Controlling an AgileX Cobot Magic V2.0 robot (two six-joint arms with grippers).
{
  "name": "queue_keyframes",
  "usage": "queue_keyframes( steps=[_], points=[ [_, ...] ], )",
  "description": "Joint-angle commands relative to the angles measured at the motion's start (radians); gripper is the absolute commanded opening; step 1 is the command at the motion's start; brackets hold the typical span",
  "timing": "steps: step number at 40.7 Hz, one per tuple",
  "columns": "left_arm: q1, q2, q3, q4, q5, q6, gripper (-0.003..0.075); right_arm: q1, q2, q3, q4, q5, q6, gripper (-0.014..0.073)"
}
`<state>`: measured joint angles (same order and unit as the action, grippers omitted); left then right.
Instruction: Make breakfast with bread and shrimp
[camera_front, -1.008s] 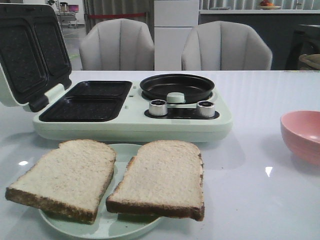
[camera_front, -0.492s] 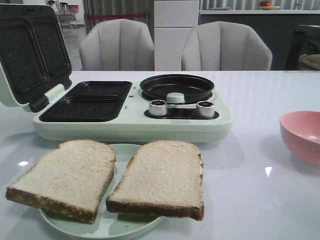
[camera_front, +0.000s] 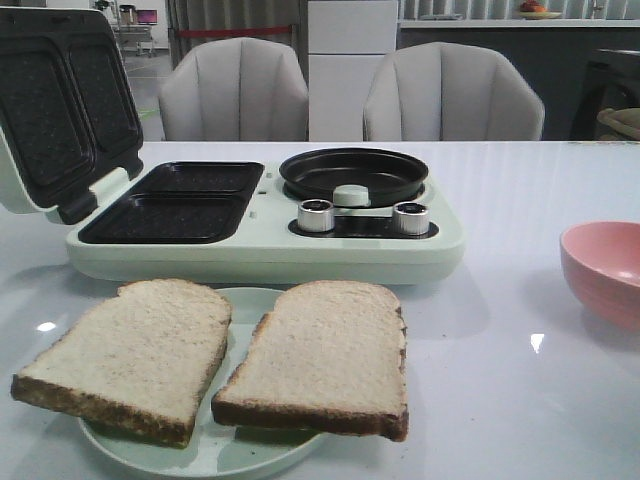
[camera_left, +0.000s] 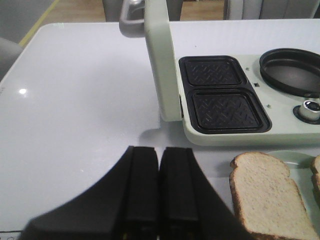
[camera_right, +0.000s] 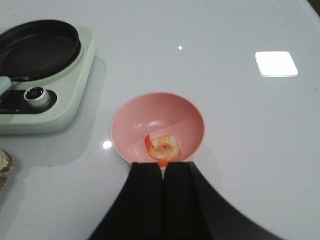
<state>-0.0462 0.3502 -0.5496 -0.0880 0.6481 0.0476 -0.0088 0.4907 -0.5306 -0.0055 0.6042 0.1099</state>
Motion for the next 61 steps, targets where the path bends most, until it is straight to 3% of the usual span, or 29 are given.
queue_keyframes(
  steps=[1, 5, 10, 13, 21, 29, 43, 52, 61],
  points=[
    [-0.008, 0.015, -0.009, -0.018, -0.089, -0.006, 0.0104, 0.001, 0.034, -0.025, -0.011, -0.061, -0.006, 0.0090],
    [-0.008, 0.015, -0.003, -0.018, -0.088, -0.006, 0.0201, 0.001, 0.055, -0.025, -0.011, -0.059, -0.006, 0.0276],
    [-0.008, 0.016, -0.003, -0.002, -0.094, -0.006, 0.0503, 0.001, 0.084, -0.025, -0.011, -0.064, -0.006, 0.0530],
    [-0.008, 0.016, -0.003, 0.013, -0.096, 0.032, 0.0596, 0.001, 0.101, -0.025, -0.011, -0.078, -0.006, 0.0600],
    [-0.060, 0.021, -0.003, -0.083, -0.108, 0.358, 0.0602, 0.001, 0.141, -0.025, -0.010, -0.095, -0.006, 0.0610],
    [-0.276, 0.089, 0.010, -0.024, -0.101, 0.546, 0.0602, 0.001, 0.148, -0.025, -0.010, -0.093, -0.006, 0.0610],
    [-0.682, 0.293, 0.127, 0.334, -0.152, 0.568, 0.0602, 0.001, 0.148, -0.025, -0.010, -0.093, -0.006, 0.0610],
    [-0.729, 0.497, 0.133, 0.387, -0.265, 0.561, 0.0596, 0.001, 0.148, -0.025, -0.010, -0.093, -0.006, 0.0610],
    [-0.729, 0.695, 0.118, 0.405, -0.404, 0.559, 0.0532, 0.001, 0.148, -0.025, -0.010, -0.093, -0.006, 0.0610]
  ],
)
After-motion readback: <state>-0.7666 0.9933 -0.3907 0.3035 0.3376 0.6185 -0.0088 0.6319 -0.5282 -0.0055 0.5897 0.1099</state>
